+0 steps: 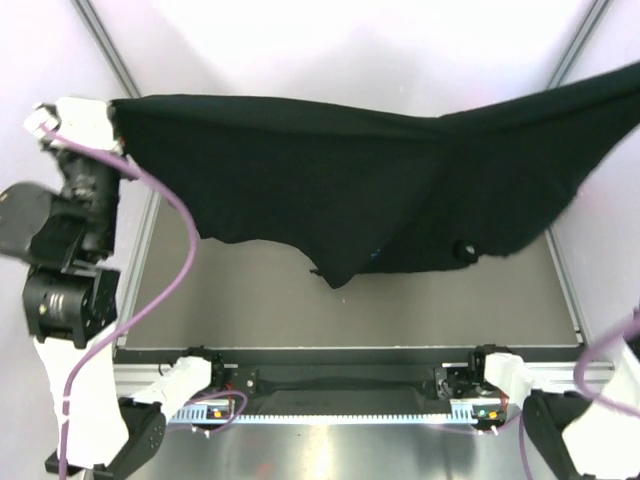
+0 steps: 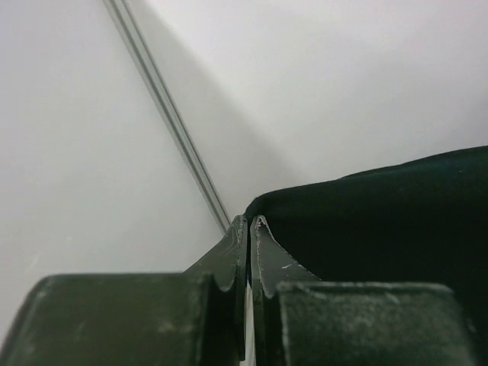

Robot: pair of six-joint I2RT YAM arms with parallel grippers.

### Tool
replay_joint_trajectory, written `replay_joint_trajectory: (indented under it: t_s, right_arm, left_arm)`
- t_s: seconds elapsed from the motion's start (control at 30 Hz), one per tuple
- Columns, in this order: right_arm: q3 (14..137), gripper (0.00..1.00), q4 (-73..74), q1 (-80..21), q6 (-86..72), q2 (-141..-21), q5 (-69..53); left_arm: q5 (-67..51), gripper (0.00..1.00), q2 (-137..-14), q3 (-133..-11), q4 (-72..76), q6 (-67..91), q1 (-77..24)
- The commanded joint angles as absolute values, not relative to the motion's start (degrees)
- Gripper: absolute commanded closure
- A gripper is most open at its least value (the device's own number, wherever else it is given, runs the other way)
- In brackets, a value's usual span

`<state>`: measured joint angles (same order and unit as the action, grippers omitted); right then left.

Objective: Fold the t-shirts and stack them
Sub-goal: Flatten the tshirt out

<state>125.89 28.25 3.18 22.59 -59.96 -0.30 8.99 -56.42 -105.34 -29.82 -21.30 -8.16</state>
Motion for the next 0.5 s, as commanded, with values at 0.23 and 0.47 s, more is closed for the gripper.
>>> replay_joint_trajectory:
  t_s: [0.23, 0.47]
  right_arm:
    - [129.55, 1.00, 19.16, 4.31, 28.21, -55.20, 3.95]
    - [129.47, 1.00, 15.65, 4.31, 31.37, -58.79, 4.31]
  left_arm:
    - [14.24, 1.00, -52.73, -113.02, -22.32, -26.54, -7.73]
    - [14.15, 1.00, -56.86, -114.35, -22.41, -30.76, -7.82]
